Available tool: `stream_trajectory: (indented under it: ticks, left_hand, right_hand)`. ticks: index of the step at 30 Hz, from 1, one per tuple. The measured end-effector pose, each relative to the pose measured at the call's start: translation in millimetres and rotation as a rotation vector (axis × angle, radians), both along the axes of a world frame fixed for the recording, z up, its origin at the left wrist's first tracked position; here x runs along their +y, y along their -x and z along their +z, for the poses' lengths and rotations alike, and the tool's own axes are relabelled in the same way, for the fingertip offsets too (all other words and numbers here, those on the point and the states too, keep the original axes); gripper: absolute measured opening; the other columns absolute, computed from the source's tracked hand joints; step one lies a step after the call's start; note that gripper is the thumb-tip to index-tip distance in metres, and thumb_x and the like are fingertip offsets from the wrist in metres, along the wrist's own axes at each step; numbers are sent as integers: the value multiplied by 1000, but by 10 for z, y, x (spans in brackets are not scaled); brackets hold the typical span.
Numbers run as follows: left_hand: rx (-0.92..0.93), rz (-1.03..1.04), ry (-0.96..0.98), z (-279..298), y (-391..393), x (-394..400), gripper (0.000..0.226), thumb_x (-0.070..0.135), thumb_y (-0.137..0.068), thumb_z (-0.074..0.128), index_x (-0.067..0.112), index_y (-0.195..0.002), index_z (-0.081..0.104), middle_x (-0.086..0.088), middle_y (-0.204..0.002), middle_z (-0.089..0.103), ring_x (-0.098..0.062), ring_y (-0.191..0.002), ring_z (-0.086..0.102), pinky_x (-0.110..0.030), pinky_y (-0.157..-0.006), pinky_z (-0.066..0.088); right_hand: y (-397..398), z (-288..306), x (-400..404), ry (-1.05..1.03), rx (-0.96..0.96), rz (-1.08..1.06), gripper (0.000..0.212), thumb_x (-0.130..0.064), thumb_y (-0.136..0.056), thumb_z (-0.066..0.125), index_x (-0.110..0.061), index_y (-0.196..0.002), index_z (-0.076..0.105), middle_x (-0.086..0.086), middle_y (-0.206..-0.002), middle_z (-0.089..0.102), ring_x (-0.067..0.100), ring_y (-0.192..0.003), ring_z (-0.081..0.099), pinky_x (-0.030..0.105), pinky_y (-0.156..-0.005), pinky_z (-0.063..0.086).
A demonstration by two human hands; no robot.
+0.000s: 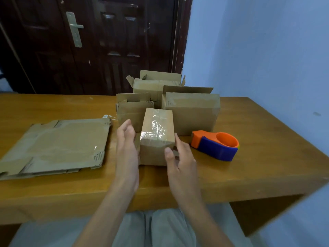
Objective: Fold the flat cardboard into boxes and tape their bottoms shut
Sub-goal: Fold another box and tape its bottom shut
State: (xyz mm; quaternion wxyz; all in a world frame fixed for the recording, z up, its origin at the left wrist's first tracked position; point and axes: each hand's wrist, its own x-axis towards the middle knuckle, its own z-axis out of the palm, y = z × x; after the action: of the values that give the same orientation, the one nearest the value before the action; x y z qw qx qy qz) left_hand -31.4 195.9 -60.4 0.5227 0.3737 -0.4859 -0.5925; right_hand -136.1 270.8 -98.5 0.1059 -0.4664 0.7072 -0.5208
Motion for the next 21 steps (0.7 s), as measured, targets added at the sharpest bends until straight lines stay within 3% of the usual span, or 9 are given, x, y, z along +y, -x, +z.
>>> stream_trajectory:
  ticks: [3, 5, 8, 11, 13, 17, 21]
  left_hand:
    - [-42, 10, 218, -222, -117, 114, 37, 47, -107, 48, 36, -141, 59, 22, -137, 63, -3, -133, 56, -47, -113, 48]
    - [-121, -20, 296, -332, -159, 132, 42, 43, -107, 48, 31, -145, 59, 21, -140, 63, -4, -135, 56, -48, -113, 48]
    - [-177, -12, 338, -396, -174, 119, 45, 45, -106, 47, 31, -147, 58, 16, -145, 61, -7, -139, 53, -50, -113, 49]
    - [-140, 20, 304, -440, -166, 98, 44, 52, -104, 46, 34, -141, 62, 17, -142, 63, -7, -137, 55, -51, -110, 52]
    - [-138, 35, 323, -438, -156, 145, 48, 57, -101, 45, 31, -138, 60, 17, -144, 60, -2, -136, 54, -43, -108, 54]
    - [-77, -6, 355, -426, -123, 213, 38, 56, -96, 51, 26, -119, 53, 7, -156, 53, 0, -139, 52, -17, -101, 51]
    - [-44, 36, 353, -499, -96, 194, 35, 53, -98, 52, 23, -116, 57, 9, -152, 57, -7, -137, 56, -19, -97, 53]
  right_hand:
    - [-94, -100, -25, 37, -82, -56, 62, -61, -104, 49, -51, -160, 23, -25, -158, 43, -1, -140, 45, 41, -114, 48]
    - [-120, -118, -39, 46, -104, -81, 64, -62, -101, 52, -56, -157, 23, -32, -150, 45, -3, -137, 45, 42, -114, 48]
    - [-143, -120, -50, 107, -136, -72, 62, -61, -100, 57, -53, -156, 32, -45, -132, 51, -5, -132, 52, 41, -110, 52]
    - [-144, -133, -18, 180, -197, -18, 56, -47, -102, 54, -42, -156, 43, -37, -133, 60, -2, -125, 60, 36, -101, 56]
    - [-121, -125, 26, 207, -257, 49, 58, -30, -98, 44, -36, -156, 45, -36, -133, 62, 2, -120, 61, 29, -92, 57]
    - [-94, -126, 53, 231, -266, 100, 59, -28, -98, 40, -33, -156, 46, -25, -139, 63, -3, -127, 58, 20, -98, 50]
    - [-104, -167, 53, 263, -216, 84, 54, -29, -101, 44, -20, -154, 49, -29, -126, 68, -6, -105, 66, 7, -78, 49]
